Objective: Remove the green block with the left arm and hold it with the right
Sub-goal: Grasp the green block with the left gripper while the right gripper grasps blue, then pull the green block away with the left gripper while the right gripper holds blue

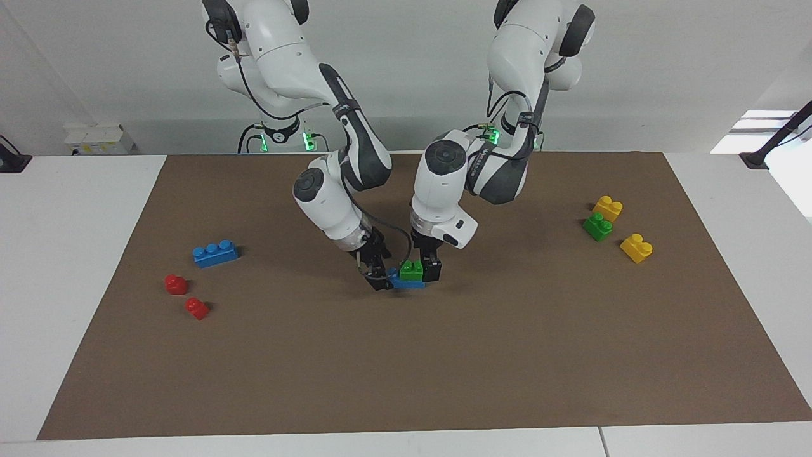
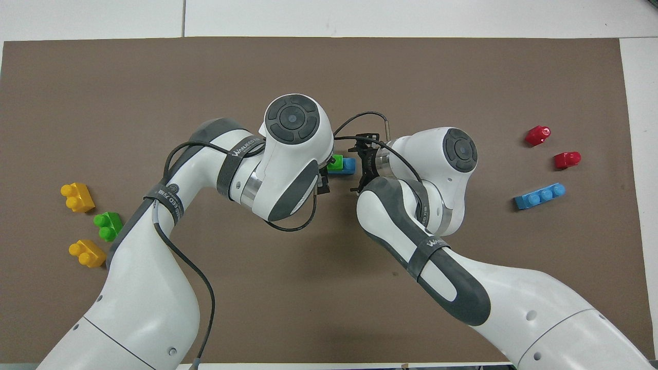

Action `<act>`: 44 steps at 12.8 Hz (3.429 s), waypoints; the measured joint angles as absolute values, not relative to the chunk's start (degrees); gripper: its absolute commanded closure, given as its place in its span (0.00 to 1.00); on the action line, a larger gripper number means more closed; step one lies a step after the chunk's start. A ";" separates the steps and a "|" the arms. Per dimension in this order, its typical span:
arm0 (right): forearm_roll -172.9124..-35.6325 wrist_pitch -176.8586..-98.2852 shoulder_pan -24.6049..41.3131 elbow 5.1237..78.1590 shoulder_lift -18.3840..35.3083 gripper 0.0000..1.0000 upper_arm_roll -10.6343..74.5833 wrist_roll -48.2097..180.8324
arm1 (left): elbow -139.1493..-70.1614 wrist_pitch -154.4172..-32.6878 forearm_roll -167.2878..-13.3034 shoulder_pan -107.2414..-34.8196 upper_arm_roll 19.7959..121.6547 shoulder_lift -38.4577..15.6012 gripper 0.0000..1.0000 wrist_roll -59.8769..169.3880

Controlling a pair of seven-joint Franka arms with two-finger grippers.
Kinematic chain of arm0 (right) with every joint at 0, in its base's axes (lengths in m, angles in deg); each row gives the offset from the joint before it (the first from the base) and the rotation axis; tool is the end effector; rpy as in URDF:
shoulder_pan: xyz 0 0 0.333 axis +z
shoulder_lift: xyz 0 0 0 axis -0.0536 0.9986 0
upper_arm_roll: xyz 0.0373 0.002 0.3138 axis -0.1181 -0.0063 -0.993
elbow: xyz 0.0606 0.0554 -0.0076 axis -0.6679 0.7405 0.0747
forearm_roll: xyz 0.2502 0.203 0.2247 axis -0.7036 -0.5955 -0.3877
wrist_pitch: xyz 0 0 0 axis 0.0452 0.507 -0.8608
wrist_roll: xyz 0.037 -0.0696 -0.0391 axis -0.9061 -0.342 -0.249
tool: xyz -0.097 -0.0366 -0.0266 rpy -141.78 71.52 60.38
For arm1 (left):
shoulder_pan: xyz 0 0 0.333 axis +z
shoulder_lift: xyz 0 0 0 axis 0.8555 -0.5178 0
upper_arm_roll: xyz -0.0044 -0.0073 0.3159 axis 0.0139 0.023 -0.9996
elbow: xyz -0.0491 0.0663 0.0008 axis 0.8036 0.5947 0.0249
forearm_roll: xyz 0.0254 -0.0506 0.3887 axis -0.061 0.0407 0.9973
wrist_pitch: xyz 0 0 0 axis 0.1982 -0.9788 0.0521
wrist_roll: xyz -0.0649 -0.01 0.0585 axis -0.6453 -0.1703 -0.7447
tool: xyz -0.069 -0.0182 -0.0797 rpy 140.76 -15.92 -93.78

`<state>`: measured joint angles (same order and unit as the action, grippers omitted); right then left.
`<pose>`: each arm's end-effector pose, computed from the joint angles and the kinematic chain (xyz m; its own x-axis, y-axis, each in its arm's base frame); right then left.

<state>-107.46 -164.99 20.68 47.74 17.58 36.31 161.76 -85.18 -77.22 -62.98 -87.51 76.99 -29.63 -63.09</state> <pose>0.5795 0.2821 0.2898 0.0656 -0.9082 -0.4134 -0.9949 -0.0278 -0.0969 0.5583 -0.4139 0.3699 -0.0946 0.9918 -0.0859 0.9949 0.0972 0.0272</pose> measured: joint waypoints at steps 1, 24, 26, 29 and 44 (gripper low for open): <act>-107.47 -165.00 20.69 47.74 17.62 0.00 36.31 161.76 | -85.35 -77.58 -62.87 -87.62 76.97 -29.65 0.00 -63.37; -111.71 -168.29 21.30 47.75 18.12 1.00 36.64 161.83 | -88.33 -81.39 -61.87 -88.42 76.84 -29.67 0.59 -64.78; -111.71 -168.33 21.31 48.04 18.14 1.00 36.54 161.76 | -88.11 -81.43 -61.42 -88.43 76.61 -29.65 0.77 -64.78; -111.71 -168.33 21.18 48.02 18.11 1.00 36.63 161.16 | -88.07 -81.34 -61.21 -88.55 76.66 -29.30 1.00 -64.32; -111.71 -169.12 19.20 46.69 18.23 1.00 37.37 160.35 | -90.42 -67.86 -61.22 -76.56 75.71 -19.73 1.00 -40.32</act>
<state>-111.71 -169.12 19.20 46.69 18.23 37.37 160.35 -90.42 -67.86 -61.22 -76.56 75.71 -19.73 -40.32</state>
